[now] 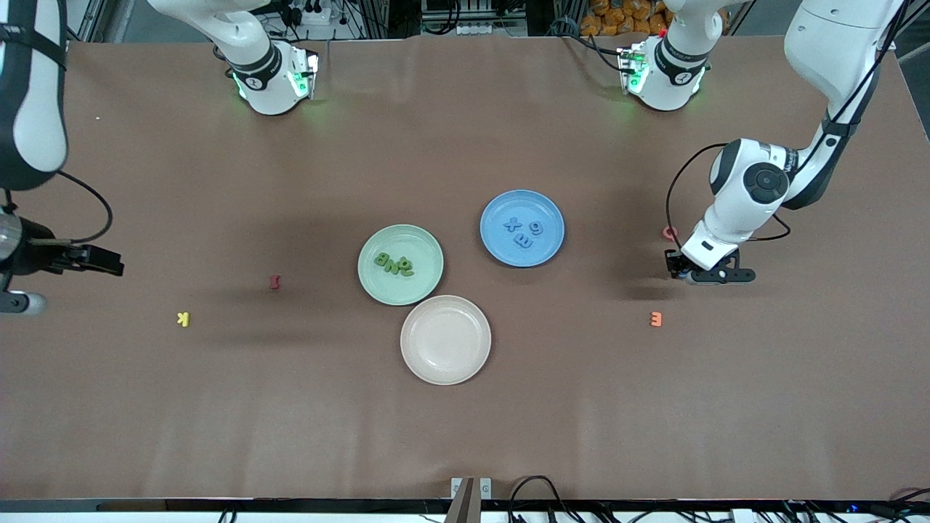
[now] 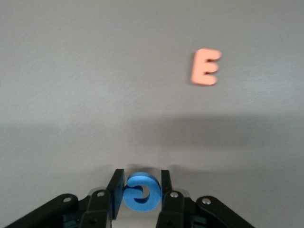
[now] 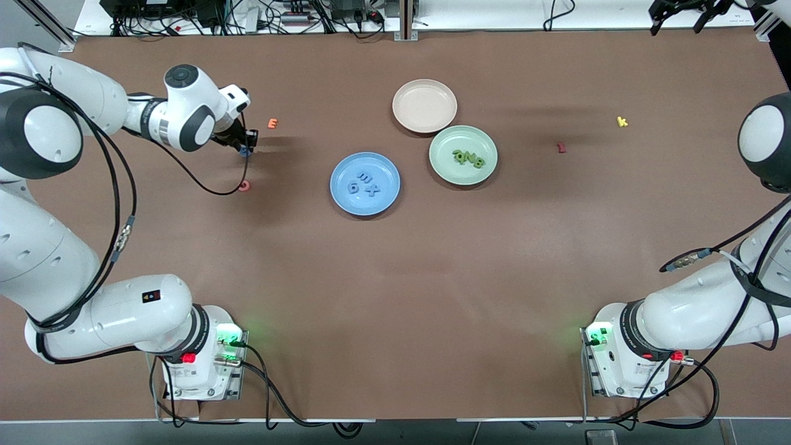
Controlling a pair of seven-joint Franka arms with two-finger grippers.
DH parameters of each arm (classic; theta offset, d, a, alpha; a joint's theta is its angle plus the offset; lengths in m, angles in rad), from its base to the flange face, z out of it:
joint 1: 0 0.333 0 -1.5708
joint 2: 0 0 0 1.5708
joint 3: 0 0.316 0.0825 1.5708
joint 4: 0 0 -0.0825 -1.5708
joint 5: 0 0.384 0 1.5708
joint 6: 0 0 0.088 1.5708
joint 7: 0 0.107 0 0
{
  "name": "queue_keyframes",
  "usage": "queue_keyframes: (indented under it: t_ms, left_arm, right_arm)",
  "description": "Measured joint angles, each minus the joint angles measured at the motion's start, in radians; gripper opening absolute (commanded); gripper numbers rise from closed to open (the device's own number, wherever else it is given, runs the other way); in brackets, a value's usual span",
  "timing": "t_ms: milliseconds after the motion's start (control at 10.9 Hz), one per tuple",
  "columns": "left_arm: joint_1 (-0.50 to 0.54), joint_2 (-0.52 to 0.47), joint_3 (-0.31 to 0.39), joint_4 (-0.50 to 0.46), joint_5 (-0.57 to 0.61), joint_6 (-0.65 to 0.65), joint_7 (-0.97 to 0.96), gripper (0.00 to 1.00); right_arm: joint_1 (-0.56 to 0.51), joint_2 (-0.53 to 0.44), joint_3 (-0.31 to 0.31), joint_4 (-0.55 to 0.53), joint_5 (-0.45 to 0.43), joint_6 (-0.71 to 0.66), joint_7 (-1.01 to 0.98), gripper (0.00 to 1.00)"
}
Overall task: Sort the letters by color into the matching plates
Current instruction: 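Lower the blue c onto the blue plate and open the left gripper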
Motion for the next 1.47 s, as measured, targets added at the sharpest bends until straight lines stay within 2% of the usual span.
queue_keyframes:
  t_ms: [367, 550, 825, 1009, 1284, 1467]
  left_arm:
    - [-0.021, -0.035, -0.087, 0.042, 0.001, -0.045, 0.000, 0.00]
    - [-0.059, -0.048, -0.103, 0.062, 0.001, -0.083, -0.001, 0.00]
    - [-0.099, -0.048, -0.127, 0.064, 0.001, -0.086, -0.002, 0.00]
    - [-0.109, -0.049, -0.189, 0.068, 0.001, -0.097, -0.035, 0.00]
    - [-0.142, -0.051, -0.281, 0.103, 0.001, -0.182, -0.147, 0.00]
    - [-0.187, -0.051, -0.305, 0.112, 0.001, -0.208, -0.222, 0.00]
  right_arm:
    - [-0.011, -0.077, 0.000, 0.073, 0.000, -0.154, 0.001, 1.00]
    - [-0.011, -0.099, 0.003, 0.128, 0.001, -0.217, 0.001, 1.00]
    - [-0.011, -0.119, 0.005, 0.140, 0.001, -0.229, 0.002, 1.00]
    - [-0.011, -0.122, 0.007, 0.131, 0.002, -0.218, 0.024, 1.00]
    - [-0.008, -0.171, 0.013, 0.067, 0.002, -0.180, 0.041, 1.00]
    - [0.007, -0.190, 0.018, 0.049, 0.002, -0.175, 0.080, 1.00]
